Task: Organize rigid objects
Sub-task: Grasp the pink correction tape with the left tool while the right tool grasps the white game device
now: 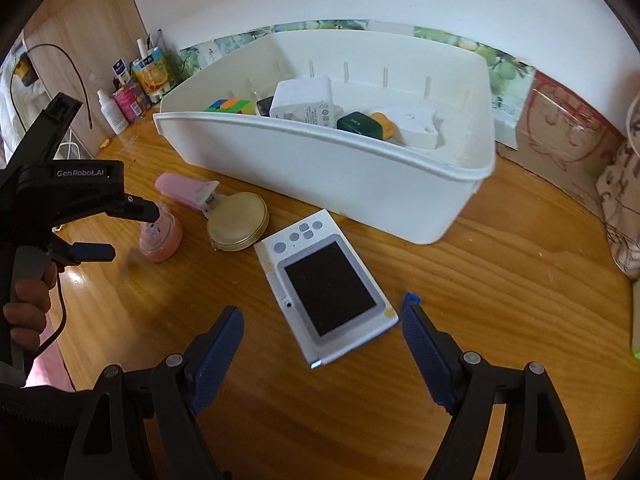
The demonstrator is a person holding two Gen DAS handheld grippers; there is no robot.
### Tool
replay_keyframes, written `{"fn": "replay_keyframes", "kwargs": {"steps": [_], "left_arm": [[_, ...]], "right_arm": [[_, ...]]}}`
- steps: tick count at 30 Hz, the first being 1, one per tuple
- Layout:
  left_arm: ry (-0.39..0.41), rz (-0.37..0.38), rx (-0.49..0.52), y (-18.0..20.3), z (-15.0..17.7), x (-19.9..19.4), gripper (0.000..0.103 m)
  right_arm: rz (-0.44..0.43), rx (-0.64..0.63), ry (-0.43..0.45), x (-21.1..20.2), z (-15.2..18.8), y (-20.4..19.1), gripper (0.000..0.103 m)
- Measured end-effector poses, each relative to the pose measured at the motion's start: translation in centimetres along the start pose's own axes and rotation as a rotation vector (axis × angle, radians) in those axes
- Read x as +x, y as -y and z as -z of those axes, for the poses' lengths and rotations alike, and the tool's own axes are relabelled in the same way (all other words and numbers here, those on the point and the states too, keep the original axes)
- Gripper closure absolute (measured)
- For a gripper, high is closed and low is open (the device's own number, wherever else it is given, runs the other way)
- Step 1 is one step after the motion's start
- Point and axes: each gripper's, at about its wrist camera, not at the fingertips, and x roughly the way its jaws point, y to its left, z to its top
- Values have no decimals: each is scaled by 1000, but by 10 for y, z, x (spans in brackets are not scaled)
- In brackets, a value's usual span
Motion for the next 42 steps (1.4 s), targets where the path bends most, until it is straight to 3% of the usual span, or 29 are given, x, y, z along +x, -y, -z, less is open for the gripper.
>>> {"fn": "replay_keyframes", "kwargs": {"steps": [8,28,36,40,42], "left_arm": [[-18,-81,13,10,-7,12,15],[0,-143,41,53,-31,37,17],[3,-150,47,56,-27,35,28],[9,-136,37,54,-24,32,37],[16,-131,22,51,-24,30,45]], "right_arm": [[-11,-11,-30,19,-2,4,21],[-4,-98,-41,39,-7,-6,21],[35,-157,-46,44,-6,-19,21],[38,-156,-31,41,-6,-20,37],[35,-155,-28,39,-5,-20,44]]}}
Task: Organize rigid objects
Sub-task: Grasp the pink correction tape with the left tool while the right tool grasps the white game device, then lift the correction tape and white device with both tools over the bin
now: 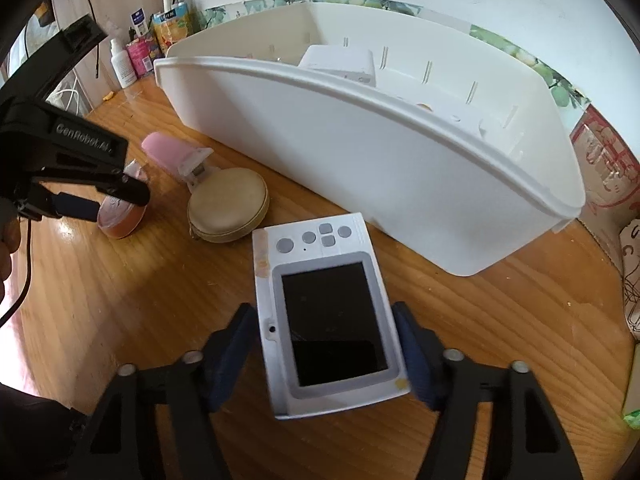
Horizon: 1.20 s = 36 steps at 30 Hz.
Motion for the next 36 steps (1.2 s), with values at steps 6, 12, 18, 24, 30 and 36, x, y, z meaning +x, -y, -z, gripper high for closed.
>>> {"fn": "replay_keyframes", "kwargs": {"steps": [6,12,18,24,30,36], "left_arm": [[8,33,-45,-12,8,-3,48],[-4,58,-79,-30,26,-6,48],[-20,86,-114,-49,48,-11,49],[-11,126,-80,-67,69,-19,49],[26,155,-50,-107,73,-44,49],[66,169,-13,-119,64,-67,49]], "right_arm": [[-11,-27,-20,-3,2,-2,46],[-12,-47,-60,-8,6,-6,46],[3,-8,-103,-13,11,-8,46],[-7,162,-127,-23,22,7,46],[-37,269,-131,-39,37,5,46],[9,306,-58,-62,36,2,46]]}}
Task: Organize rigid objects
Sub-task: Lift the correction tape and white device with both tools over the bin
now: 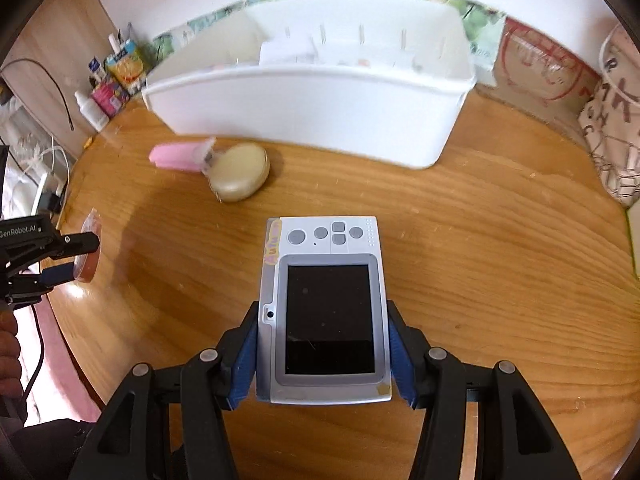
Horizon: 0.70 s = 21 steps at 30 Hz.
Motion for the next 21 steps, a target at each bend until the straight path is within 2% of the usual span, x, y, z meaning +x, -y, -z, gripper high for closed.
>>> {"fn": "replay_keyframes", "kwargs": {"steps": [8,15,21], "left_arm": [[72,22,106,22,-27,-25,49],[154,72,236,61,-48,-50,49],[194,115,330,92,-58,-67,49]], "right_arm": [[44,27,119,-32,-15,-4,46],[73,46,223,-54,-39,-9,46],[96,62,299,-73,-61,-4,46]]}}
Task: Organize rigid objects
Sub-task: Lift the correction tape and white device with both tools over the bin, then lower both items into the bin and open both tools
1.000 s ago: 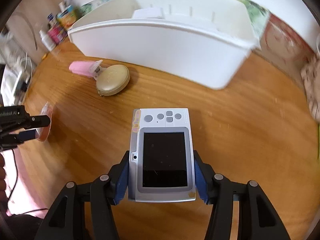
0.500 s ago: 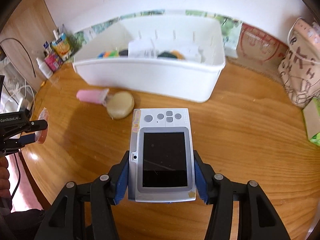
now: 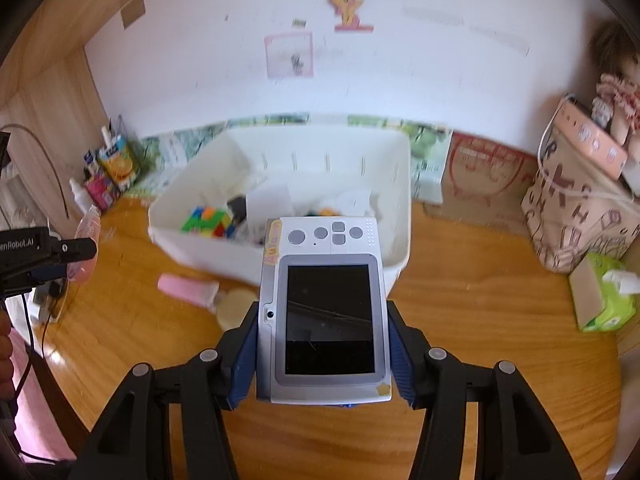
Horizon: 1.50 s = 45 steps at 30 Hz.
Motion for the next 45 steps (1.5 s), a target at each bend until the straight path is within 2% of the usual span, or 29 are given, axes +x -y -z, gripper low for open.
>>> {"fn": "replay_keyframes", "kwargs": {"steps": [14,20,24,32,38,45], "left_arm": [[43,74,123,36,-36,-4,48],[65,152,135,42,-44,0,48],[69,191,156,49,-48,9,48],[96,254,190,60,-56,32,48],[52,323,177,62,-60,59,48],[12,284,194,64,-64,92,48]], "right_arm": [[15,21,117,1,-49,-1,46],[3,23,130,14,-53,0,46],[-37,59,116,25,-55,5,46],[-57,99,120,51,-56,16,46],[-50,147,57,84,-54,28,46],[-47,173,-11,115,-49,34,46]]}}
